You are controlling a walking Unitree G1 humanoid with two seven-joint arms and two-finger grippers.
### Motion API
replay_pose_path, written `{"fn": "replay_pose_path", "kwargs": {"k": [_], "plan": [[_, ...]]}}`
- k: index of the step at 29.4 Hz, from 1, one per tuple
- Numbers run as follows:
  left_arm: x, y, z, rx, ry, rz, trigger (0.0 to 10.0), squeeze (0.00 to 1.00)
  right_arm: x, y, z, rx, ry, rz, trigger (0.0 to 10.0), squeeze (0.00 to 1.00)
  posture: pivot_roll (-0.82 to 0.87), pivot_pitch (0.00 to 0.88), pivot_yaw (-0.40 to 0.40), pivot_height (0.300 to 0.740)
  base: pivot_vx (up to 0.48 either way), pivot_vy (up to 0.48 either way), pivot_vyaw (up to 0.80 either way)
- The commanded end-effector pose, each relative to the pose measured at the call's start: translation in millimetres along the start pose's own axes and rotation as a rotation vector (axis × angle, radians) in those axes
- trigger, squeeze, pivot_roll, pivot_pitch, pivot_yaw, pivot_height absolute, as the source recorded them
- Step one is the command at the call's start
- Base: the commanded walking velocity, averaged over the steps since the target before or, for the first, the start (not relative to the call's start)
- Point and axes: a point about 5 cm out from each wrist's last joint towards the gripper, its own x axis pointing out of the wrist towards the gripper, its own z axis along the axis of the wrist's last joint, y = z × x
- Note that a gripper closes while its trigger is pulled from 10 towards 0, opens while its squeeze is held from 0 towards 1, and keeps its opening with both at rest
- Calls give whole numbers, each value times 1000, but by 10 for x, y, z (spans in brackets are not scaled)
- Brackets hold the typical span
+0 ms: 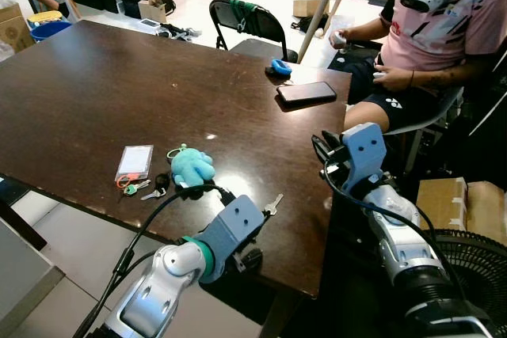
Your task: Hang keys on a hook
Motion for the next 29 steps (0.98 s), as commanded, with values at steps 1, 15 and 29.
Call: {"fn": "replay_pose_path", "kwargs": {"k": [1,15,29], "plan": [[31,-67,-95,-9,36,-33,4314,0,-29,-17,-38,-2,18,-6,10000,0,50,97,82,740,0,0,0],[35,-57,-91,-6,28,-28,0,0,-33,-29,-40,-3,20,-10,10000,0,51,102,83,740,0,0,0],[-166,387,474,-151,-312,266,3647,0,-3,56,53,39,-30,-4,10000,0,60,110,78,740,0,0,0]]}}
